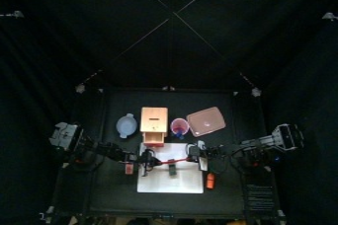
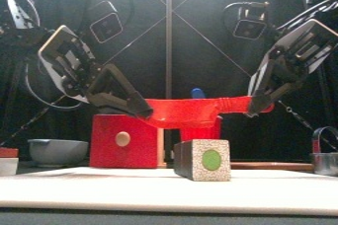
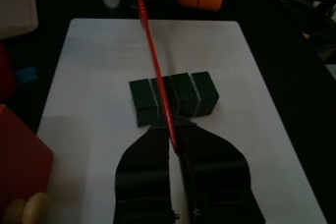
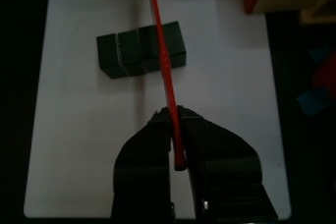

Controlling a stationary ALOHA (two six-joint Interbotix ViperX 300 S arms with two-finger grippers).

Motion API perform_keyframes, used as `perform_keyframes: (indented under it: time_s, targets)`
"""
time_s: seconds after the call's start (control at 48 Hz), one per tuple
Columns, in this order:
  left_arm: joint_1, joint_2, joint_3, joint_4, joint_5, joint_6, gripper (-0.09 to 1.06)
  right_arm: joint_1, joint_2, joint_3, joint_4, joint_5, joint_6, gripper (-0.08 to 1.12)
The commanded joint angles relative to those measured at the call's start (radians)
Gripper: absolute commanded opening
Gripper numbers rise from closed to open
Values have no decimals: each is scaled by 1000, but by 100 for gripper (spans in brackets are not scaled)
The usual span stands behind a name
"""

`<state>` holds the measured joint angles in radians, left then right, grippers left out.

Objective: Place sushi on board then cut the sushi with the knife then place the pieces on the plate
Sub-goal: Cut the sushi into 4 pieces

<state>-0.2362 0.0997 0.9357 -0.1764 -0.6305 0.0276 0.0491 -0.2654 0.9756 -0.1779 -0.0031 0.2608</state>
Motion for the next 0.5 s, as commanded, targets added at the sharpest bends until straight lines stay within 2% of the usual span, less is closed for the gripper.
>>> perform_keyframes:
  time_s: [0.021, 0.125, 0.312, 0.5]
  targets:
    - [-43, 23, -8, 3, -87, 21, 32, -11, -12, 54, -31, -206, 3, 25]
    - [-54, 49, -17, -11, -109, 63, 32, -11, -2, 114, -35, -359, 3, 25]
    - [-67, 92, -32, -98, -121, 152, 32, -14, 25, 146, -28, -437, -2, 25]
    - [-61, 74, -31, -169, -121, 229, 32, -17, 32, 137, -31, -437, -28, 25]
